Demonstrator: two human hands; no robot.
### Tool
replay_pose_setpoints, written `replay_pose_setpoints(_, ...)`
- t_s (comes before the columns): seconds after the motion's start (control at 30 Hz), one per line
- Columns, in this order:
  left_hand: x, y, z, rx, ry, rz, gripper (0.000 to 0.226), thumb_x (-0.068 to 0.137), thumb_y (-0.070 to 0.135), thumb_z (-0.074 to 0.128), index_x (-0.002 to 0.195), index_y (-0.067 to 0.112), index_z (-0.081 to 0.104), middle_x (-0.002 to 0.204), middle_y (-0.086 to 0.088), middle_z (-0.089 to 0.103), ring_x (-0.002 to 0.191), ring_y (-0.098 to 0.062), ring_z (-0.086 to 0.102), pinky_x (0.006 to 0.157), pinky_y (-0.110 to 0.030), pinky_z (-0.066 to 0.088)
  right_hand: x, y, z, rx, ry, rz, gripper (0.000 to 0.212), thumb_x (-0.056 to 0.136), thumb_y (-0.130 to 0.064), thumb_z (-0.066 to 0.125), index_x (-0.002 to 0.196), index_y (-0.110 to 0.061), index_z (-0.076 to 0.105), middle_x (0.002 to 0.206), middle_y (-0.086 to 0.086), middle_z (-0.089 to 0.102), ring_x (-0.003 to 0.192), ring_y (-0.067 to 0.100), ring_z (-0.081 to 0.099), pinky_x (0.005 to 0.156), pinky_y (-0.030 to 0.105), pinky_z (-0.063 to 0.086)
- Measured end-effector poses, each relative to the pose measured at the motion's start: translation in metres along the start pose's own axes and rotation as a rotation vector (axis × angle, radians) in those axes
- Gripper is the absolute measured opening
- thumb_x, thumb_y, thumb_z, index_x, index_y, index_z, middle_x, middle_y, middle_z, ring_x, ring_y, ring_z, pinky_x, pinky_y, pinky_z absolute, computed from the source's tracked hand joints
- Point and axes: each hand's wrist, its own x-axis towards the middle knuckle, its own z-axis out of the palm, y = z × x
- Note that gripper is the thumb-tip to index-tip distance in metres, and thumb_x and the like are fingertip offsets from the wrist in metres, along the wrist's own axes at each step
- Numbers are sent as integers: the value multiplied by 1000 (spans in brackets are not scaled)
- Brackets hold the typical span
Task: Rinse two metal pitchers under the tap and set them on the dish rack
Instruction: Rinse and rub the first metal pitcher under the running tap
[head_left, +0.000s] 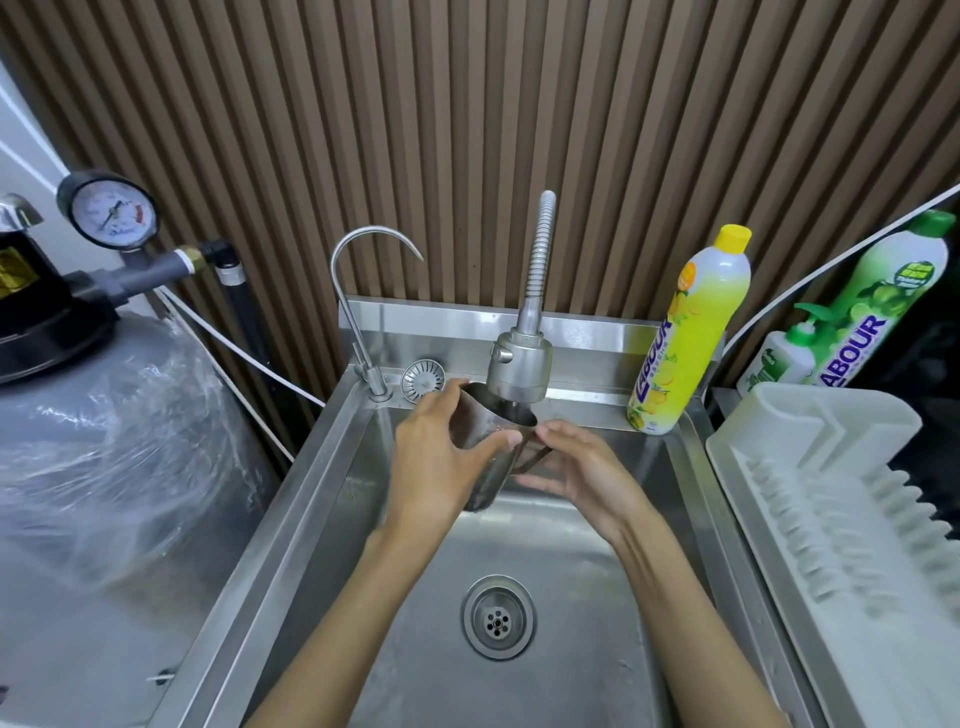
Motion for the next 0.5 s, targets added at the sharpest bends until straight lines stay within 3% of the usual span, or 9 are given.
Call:
replay_pose_setpoints(0.1, -5, -3, 0, 21, -34, -69, 52, 68, 51, 73, 99, 11, 62, 96, -3, 67, 89, -18, 60, 68, -14, 33, -7, -5, -2, -118, 99, 15, 10, 87, -15, 60, 91, -6, 58, 93, 9, 73, 83, 23, 72, 70, 42, 60)
replay_pose_setpoints(0.2, -9, -7, 3, -149, -153, -180, 36, 69, 49, 73, 81, 15, 66, 77, 7, 70, 73, 0, 64, 63, -5, 40, -17, -20, -6, -257, 216, 39, 13, 83, -15, 66, 87, -5, 58, 90, 9, 72, 71, 23, 73, 58, 41, 59)
replay_pose_setpoints(0.27, -12, -8, 8, -372, -238, -272, 21, 70, 39, 75, 83, 23, 70, 75, 15, 70, 67, 12, 62, 65, -1, 42, -24, -32, -6, -377, 295, 13, 19, 80, -16, 70, 71, -9, 55, 83, 9, 70, 68, 22, 72, 49, 37, 59)
replay_pose_setpoints(0.33, -16, -10, 18, -577, -319, -330, 23, 72, 31, 75, 94, 26, 71, 84, 12, 74, 81, 6, 66, 75, -7, 44, -27, -42, -7, -538, 372, -56, 28, 79, -16, 73, 61, -12, 52, 72, 10, 64, 62, 21, 67, 43, 31, 55)
replay_pose_setpoints(0.43, -20, -10, 29, -762, -335, -325, 35, 76, 15, 73, 110, 21, 67, 99, 12, 73, 99, 1, 64, 80, -6, 44, -25, -48, -11, -732, 446, -209, 31, 76, -17, 74, 53, -18, 52, 68, 6, 66, 65, 22, 62, 62, 39, 55)
replay_pose_setpoints(0.5, -17, -9, 34, -835, -272, -305, 48, 73, 6, 74, 116, 23, 62, 106, 15, 69, 102, 6, 61, 79, -4, 45, -24, -48, -11, -665, 422, -283, 31, 78, -10, 70, 56, -17, 51, 75, -3, 68, 69, 13, 62, 67, 32, 52)
